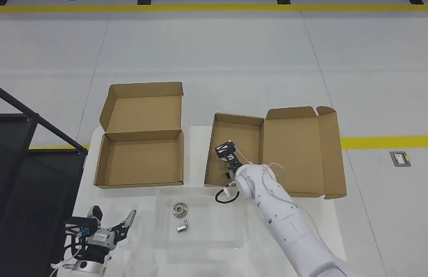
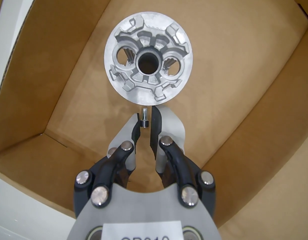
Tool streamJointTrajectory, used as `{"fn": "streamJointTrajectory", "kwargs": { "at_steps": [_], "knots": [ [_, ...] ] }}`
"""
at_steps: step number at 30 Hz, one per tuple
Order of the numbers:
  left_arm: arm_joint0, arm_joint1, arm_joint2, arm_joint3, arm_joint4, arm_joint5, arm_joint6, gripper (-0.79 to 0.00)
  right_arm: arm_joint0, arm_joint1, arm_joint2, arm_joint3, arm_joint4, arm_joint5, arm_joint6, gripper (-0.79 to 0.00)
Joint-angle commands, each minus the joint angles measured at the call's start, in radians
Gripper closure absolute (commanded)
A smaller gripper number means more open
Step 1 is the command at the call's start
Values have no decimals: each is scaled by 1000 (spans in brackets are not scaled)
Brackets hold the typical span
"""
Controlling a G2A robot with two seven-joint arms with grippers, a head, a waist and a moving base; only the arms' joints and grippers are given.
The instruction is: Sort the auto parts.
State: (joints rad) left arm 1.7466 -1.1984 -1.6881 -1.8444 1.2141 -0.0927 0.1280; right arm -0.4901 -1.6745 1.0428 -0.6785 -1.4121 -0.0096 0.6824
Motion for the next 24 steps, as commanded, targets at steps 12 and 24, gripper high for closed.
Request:
{"fn": "streamJointTrajectory", "kwargs": {
  "at_steps": [12,24],
  "knots": [
    [0,0,0,0,0,0,0,-785,-97,31,47,-172,-23,-46,-9,-182],
    [0,0,0,0,0,0,0,-785,-430,98,152,-721,-84,-199,-21,-212]
  ]
}}
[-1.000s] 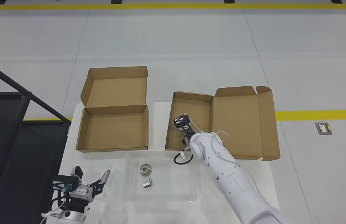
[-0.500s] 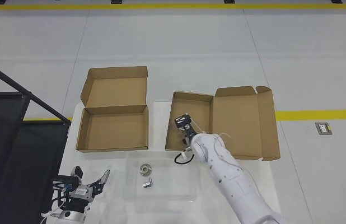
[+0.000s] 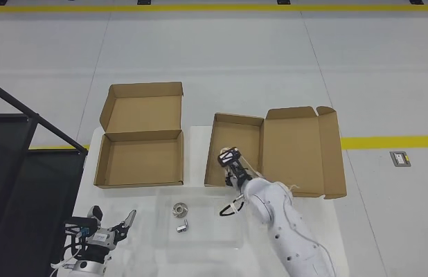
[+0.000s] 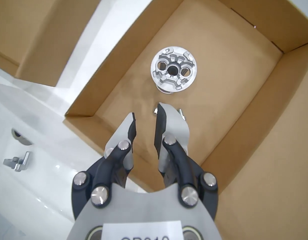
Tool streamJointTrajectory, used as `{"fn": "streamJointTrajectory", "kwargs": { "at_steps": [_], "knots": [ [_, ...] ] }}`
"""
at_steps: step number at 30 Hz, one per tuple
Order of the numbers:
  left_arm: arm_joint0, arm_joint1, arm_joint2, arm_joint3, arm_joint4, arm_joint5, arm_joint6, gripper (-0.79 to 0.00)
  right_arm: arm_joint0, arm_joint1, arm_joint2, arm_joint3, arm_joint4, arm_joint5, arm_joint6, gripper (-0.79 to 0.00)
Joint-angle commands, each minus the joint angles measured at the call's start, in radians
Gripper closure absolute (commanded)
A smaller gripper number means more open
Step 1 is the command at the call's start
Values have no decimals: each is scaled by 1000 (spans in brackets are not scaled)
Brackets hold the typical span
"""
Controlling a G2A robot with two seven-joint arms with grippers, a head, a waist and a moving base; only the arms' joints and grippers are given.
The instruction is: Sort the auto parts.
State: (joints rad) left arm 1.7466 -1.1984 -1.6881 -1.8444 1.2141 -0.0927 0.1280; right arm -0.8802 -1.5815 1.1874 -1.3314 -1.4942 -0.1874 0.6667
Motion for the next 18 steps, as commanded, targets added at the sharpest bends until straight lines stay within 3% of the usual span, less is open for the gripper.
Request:
{"fn": "streamJointTrajectory", "kwargs": {
  "at_steps": [1,7,10,12,14,18],
  "knots": [
    [0,0,0,0,0,0,0,-785,-69,10,13,-111,-4,-39,-11,-209],
    [0,0,0,0,0,0,0,-785,-207,32,24,-307,-10,-161,-58,-234],
    [0,0,2,-6,3,-12,2,-785,-271,38,-23,-411,-90,-180,-61,-296],
    [7,2,-1,-15,11,-46,9,-785,-308,42,-52,-465,-126,-182,-70,-379],
    [14,5,-7,-30,40,-80,9,-785,-338,45,-71,-501,-148,-195,-80,-785],
    [18,13,-21,-60,99,-167,-11,-785,-365,51,-85,-526,-171,-222,-81,-785]
  ]
}}
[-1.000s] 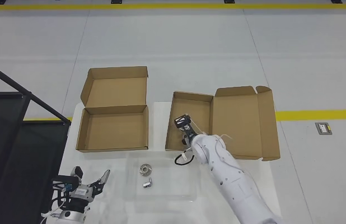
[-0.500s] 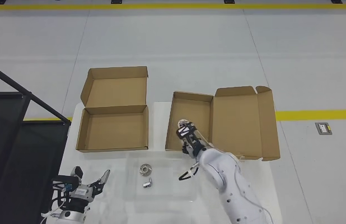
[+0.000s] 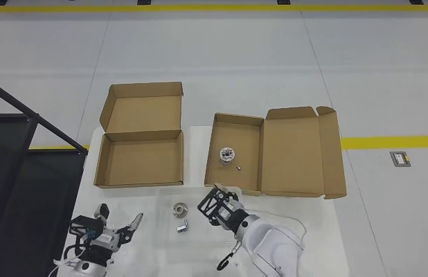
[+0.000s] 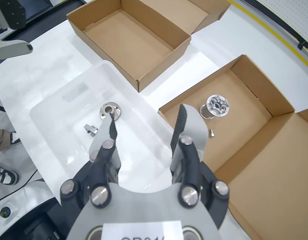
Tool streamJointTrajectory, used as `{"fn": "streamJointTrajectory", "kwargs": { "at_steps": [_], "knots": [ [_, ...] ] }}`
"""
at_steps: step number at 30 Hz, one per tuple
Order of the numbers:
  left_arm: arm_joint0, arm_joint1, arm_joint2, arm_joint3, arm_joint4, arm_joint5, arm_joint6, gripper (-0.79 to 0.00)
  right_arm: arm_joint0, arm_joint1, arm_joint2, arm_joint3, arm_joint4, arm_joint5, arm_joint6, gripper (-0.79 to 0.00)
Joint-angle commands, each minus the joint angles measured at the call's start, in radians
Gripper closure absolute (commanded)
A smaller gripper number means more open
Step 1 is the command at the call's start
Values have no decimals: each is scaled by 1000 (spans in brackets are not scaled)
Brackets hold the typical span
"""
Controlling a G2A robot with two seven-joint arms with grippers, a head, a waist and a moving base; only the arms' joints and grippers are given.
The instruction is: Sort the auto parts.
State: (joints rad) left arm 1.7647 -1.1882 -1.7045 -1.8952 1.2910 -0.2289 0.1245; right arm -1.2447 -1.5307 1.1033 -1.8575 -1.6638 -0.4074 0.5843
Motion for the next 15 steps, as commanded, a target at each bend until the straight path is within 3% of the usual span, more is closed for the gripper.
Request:
{"fn": "streamJointTrajectory", "kwargs": {
  "at_steps": [1,13,15],
  "knots": [
    [-2,6,-9,-17,43,-53,-14,-785,-1,0,0,0,-1,-2,1,-785],
    [-78,38,7,-98,324,-329,-92,-785,-1,0,0,0,-1,-2,1,-785],
    [-99,42,20,-102,358,-369,-111,-785,-28,5,9,5,7,-3,-49,-785]
  ]
}}
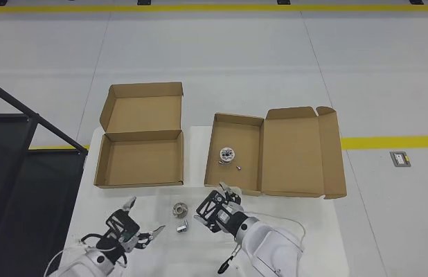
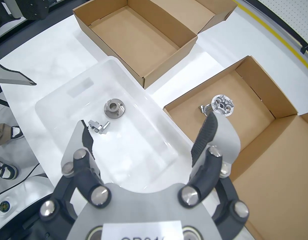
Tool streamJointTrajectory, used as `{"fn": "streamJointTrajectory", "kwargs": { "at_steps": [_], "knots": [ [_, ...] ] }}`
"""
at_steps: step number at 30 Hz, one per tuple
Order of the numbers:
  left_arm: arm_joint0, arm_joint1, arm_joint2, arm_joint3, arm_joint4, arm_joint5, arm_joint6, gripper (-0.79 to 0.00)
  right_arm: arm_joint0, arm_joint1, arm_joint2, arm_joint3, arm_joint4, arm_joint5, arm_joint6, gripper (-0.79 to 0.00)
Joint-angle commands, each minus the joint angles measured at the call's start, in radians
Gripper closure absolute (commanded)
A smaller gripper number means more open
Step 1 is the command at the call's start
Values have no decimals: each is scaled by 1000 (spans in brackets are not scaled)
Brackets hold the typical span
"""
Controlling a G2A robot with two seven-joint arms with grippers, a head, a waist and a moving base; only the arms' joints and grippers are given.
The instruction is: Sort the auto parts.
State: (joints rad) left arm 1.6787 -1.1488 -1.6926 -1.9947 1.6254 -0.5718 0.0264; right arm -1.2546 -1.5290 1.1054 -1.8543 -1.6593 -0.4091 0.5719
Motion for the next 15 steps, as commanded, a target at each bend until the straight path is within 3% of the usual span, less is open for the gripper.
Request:
{"fn": "streamJointTrajectory", "kwargs": {
  "at_steps": [1,9,15],
  "knots": [
    [-24,5,14,-5,45,-44,-22,-785,-37,7,12,-6,-9,-7,-63,-785],
    [-122,25,76,0,166,-244,-100,-785,-180,48,52,-112,-92,-176,-290,-785],
    [-126,25,78,-3,168,-247,-103,-785,-192,54,61,-116,-98,-201,-285,-785]
  ]
}}
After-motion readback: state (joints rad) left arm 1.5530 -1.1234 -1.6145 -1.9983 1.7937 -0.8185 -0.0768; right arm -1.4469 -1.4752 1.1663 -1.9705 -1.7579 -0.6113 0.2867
